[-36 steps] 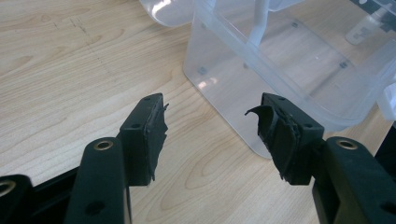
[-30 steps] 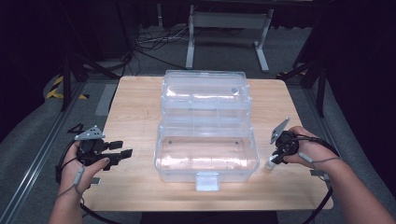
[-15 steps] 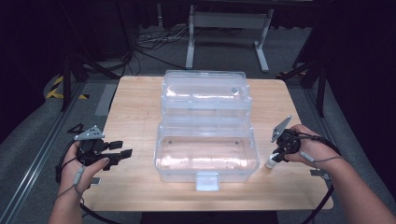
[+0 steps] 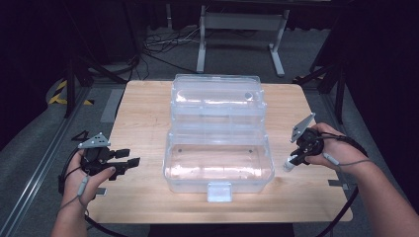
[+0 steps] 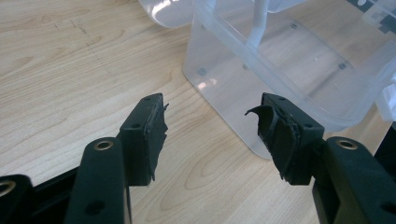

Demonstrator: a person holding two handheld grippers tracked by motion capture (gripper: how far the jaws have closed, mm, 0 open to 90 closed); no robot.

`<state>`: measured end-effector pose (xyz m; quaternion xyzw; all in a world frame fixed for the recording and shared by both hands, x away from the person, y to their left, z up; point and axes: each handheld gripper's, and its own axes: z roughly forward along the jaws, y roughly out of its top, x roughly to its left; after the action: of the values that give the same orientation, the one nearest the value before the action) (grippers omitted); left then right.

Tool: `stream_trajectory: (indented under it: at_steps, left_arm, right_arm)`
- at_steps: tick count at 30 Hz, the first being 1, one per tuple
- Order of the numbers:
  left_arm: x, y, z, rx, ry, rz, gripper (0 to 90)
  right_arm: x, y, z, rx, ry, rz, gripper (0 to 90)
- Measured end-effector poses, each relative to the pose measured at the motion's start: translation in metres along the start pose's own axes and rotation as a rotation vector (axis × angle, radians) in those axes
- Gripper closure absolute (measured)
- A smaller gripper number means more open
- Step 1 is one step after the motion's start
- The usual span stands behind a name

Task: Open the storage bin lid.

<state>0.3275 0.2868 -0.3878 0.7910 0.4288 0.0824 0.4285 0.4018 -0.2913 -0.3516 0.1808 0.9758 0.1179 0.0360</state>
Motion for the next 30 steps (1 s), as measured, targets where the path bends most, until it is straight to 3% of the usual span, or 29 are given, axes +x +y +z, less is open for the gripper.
stream_trajectory:
  at_steps: [22, 30]
  left_arm:
    - [-0.001, 0.000, 0.000, 0.000, -0.001, 0.003, 42.1]
    - [-0.001, 0.001, 0.001, 0.004, -0.004, 0.006, 42.1]
  right_arm:
    - [0.018, 0.023, -0.047, -0.044, -0.012, -0.046, 71.2]
    - [0.027, 0.037, -0.059, -0.052, -0.013, -0.098, 71.2]
